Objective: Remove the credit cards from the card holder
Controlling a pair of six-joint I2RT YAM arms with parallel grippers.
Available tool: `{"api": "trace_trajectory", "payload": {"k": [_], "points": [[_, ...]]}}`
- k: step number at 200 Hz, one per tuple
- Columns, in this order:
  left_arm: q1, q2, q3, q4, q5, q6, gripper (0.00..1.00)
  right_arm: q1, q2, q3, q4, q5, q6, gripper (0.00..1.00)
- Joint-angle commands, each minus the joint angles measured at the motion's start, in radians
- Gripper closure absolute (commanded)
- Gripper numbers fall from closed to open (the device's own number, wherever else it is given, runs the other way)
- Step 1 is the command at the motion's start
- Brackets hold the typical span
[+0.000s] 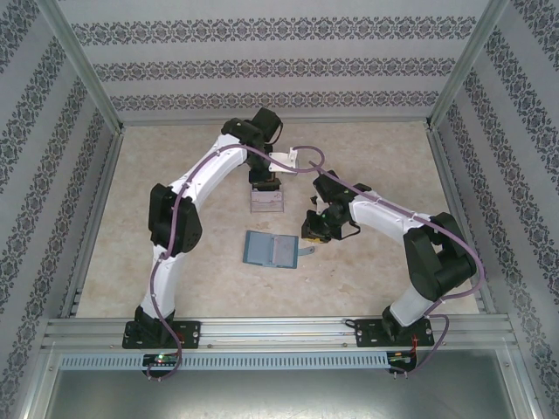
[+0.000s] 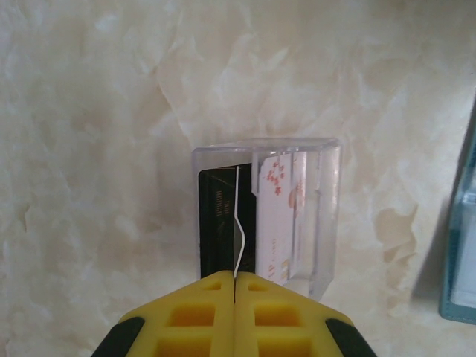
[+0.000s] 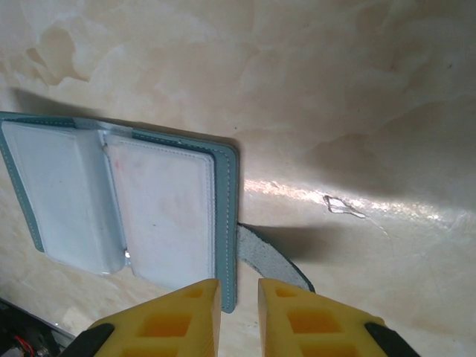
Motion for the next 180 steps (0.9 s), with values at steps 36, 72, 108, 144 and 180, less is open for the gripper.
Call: {"api": "trace_trajectory", "payload": {"k": [36,72,108,144,180], "points": [[0.015,0.1,0.105,-0.103,-0.008,0.063,1.0,-0.011,0.02,0.005,-0.002,0.001,0.003,0.78],[0.016,0.151,0.164,-0.155,-0.02,0.054,1.0,-0.016,0.035,0.001,0.002,-0.007,0.0,0.78],[0.016,0.171,0.163,-0.162,-0.045,0.059,1.0,-0.017,0.049,0.002,0.007,-0.014,-0.003,0.78],[0.016,0.174,0.163,-0.105,-0.111,0.036,0.82,-0.018,0.055,0.003,0.013,-0.019,-0.006,0.78],[0.015,0.156,0.162,-0.043,-0.109,0.012,0.72,-0.017,0.051,0.003,0.016,-0.021,-0.002,0.78]]}}
